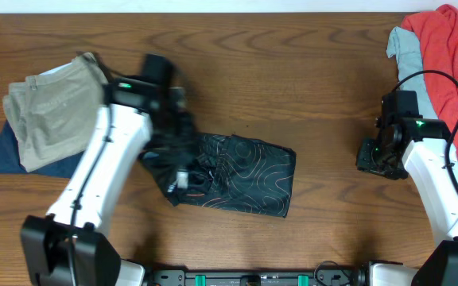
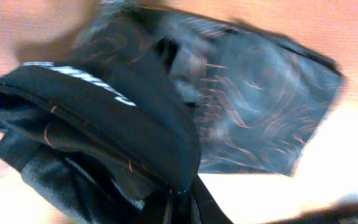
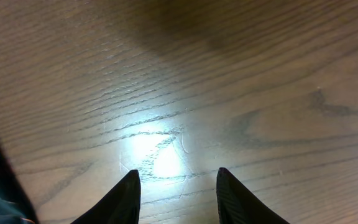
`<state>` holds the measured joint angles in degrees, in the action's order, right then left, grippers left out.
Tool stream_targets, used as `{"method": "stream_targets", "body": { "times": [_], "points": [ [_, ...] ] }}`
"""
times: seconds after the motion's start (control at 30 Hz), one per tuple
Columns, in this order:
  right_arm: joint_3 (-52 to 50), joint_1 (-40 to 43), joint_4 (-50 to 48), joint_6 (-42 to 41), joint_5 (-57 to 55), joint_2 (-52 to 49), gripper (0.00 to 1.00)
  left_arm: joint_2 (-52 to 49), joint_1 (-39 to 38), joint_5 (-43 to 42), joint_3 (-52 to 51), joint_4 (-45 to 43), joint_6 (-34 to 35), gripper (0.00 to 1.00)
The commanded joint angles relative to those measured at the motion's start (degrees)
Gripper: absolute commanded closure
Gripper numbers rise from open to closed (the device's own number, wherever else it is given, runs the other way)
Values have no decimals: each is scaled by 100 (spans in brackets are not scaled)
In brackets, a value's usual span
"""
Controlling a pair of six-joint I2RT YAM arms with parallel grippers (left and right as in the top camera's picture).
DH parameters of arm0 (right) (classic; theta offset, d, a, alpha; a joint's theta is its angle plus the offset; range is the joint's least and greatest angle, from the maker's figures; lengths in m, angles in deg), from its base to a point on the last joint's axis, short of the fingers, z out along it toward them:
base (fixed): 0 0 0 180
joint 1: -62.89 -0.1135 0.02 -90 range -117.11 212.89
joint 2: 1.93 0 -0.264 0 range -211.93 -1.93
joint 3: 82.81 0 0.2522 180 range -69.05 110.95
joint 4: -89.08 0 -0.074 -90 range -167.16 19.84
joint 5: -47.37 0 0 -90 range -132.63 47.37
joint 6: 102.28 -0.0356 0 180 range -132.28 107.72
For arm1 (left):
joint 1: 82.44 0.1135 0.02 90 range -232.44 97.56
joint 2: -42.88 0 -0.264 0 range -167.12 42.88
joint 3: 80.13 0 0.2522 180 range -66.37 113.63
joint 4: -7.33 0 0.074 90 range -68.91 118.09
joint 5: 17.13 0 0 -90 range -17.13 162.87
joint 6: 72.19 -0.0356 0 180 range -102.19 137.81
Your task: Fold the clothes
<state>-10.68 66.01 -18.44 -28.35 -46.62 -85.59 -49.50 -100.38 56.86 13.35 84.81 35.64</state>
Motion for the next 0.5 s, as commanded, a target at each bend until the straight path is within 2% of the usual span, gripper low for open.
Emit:
{"method": "stream_targets", "body": {
  "times": [0.0, 0.23, 0.47],
  "points": [
    [-9, 24, 4, 50, 87, 83, 62, -103, -846, -199, 66, -330, 820, 92],
    [-9, 24, 26, 50, 131, 83, 62, -595, -2201, -195, 63, -1325, 1567, 91],
    [-9, 24, 22, 116, 282, 83, 62, -1213, -2728, -199, 63, -1661, 1814, 90]
  ]
}}
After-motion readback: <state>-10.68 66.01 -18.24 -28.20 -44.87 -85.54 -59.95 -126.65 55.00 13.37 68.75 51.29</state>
